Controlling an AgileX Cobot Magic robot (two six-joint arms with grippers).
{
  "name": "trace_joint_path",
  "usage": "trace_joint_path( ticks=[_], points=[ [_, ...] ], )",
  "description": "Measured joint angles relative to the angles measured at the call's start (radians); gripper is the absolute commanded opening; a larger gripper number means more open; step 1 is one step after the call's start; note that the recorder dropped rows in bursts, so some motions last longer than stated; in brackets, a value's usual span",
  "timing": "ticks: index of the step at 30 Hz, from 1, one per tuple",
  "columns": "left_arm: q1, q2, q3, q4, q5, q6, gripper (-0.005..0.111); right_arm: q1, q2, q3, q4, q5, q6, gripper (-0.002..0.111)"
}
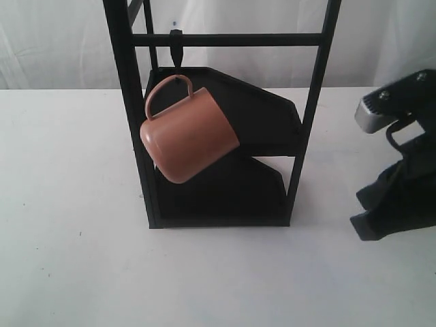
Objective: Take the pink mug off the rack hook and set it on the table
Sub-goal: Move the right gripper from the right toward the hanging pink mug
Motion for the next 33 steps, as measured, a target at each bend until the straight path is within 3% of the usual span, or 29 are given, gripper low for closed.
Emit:
trace_joint_path(
  ticks=[5, 13, 17, 21, 25, 29, 33],
  points=[
    [0.0, 0.0, 0.0, 0.0, 0.0, 0.0, 0.0, 0.0, -0.07, 0.0, -0.105, -0.047, 0.075, 0.0],
    [0.0, 0.0, 0.0, 0.0, 0.0, 0.0, 0.0, 0.0, -0.12, 0.011, -0.551, -0.013, 0.583, 0.0],
    [0.0, 0.0, 0.0, 0.0, 0.0, 0.0, 0.0, 0.027, -0.278, 0.035, -0.584, -0.237, 0.588, 0.0],
    [0.0, 0.0, 0.0, 0.0, 0.0, 0.0, 0.0, 0.05, -0.419, 0.152, -0.549, -0.475, 0.529, 0.0],
    [0.0, 0.0, 0.0, 0.0, 0.0, 0.0, 0.0, 0.18, -0.43, 0.227, -0.466, -0.542, 0.388, 0.0],
    [0.0, 0.0, 0.0, 0.0, 0.0, 0.0, 0.0, 0.305, -0.338, 0.158, -0.209, -0.356, 0.085, 0.0],
    [0.0, 0.0, 0.0, 0.0, 0.0, 0.0, 0.0, 0.324, -0.185, 0.009, 0.101, -0.093, -0.26, 0.0]
  ],
)
